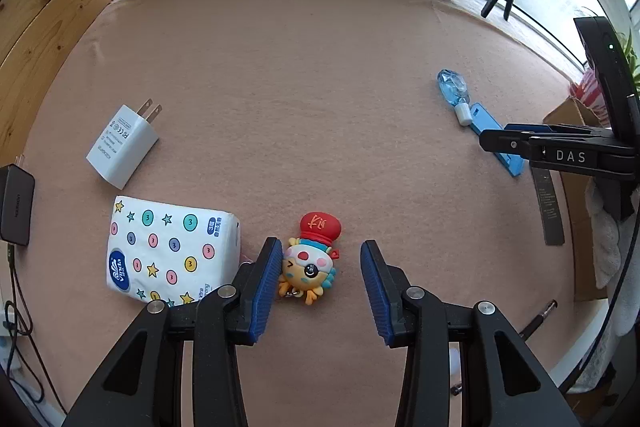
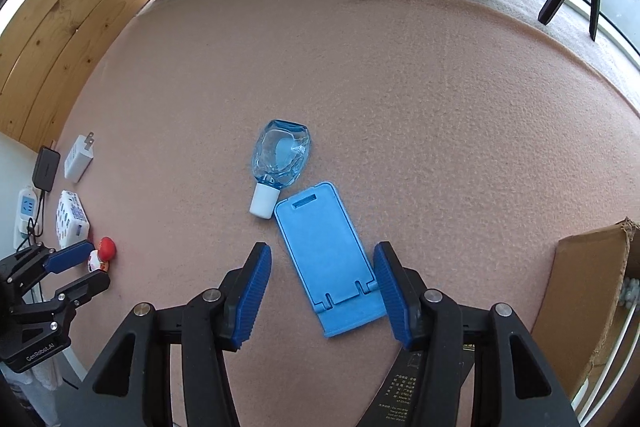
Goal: Organize objects
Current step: 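Reach the left gripper to the red-capped toy while the right reaches the blue phone stand, then grasp the toy figure with the left gripper while the right grasps the phone stand, then carry the toy and phone stand into the box and open both grippers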
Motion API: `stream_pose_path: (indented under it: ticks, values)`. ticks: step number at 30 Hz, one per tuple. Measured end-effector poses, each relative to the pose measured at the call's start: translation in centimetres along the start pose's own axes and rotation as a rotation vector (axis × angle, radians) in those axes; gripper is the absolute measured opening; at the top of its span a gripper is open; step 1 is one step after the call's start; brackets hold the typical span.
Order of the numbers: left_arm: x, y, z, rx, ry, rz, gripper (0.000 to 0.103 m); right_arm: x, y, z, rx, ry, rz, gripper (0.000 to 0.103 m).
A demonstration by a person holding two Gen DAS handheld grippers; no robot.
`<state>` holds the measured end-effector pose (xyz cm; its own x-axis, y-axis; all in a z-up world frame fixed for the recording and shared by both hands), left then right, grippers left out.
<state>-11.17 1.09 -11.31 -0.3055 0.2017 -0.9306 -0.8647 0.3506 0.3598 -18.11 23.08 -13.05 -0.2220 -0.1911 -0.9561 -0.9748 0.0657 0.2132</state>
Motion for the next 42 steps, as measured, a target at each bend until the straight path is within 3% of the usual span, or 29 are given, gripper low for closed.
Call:
stream_pose_path:
  ticks: [2,5,8,16,25,35,42]
  values:
    - [0.1,-0.1,0.1,0.000,0.011,0.004,0.043,0.1,-0.2,-0.4,0.010,-0.032,0.021,0.046]
    - [0.4,-0.3,0.3,0.006,0.025,0.001,0.030,0.1,-0.7,-0.6,-0.002,-0.074,0.052,0.040]
    - [0.3,-0.6,0.1,-0.018,0.023,0.020,0.030,0.0,-1.4,-0.5,-0.019,-0.078,0.058,0.036]
    - [-0.1,-1.6,0.3,-0.110,-0.035,0.051,0.029,-1.2,-5.2,0.3,0.070,-0.005,0.077,0.034]
    - [-0.8,-1.3,1.4,-0.143,-0.068,0.080,0.029,-2.7,-8.5,1.5,0.188,0.109,0.074,0.033]
    - [-3.0,1.5,4.7,-0.102,-0.070,0.142,0.029,-7.8,-9.3,3.6,0.223,0.199,0.141,0.033]
    - [-3.6,5.0,9.3,-0.035,-0.114,0.184,0.029,-11.8,-10.5,6.8,0.242,0.194,0.218,0.033]
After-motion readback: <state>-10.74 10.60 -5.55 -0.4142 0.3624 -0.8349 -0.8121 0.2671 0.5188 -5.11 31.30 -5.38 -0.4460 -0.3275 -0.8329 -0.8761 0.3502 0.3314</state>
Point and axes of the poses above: each gripper's, at about its wrist camera, not at the fingertips, and x roughly the way its jaws point, z to its right, y to its top, the point moved 2 cm from there along x, roughly the way its jaws point, and after that the axes turned 14 degrees about x, right-handed, at the moved point
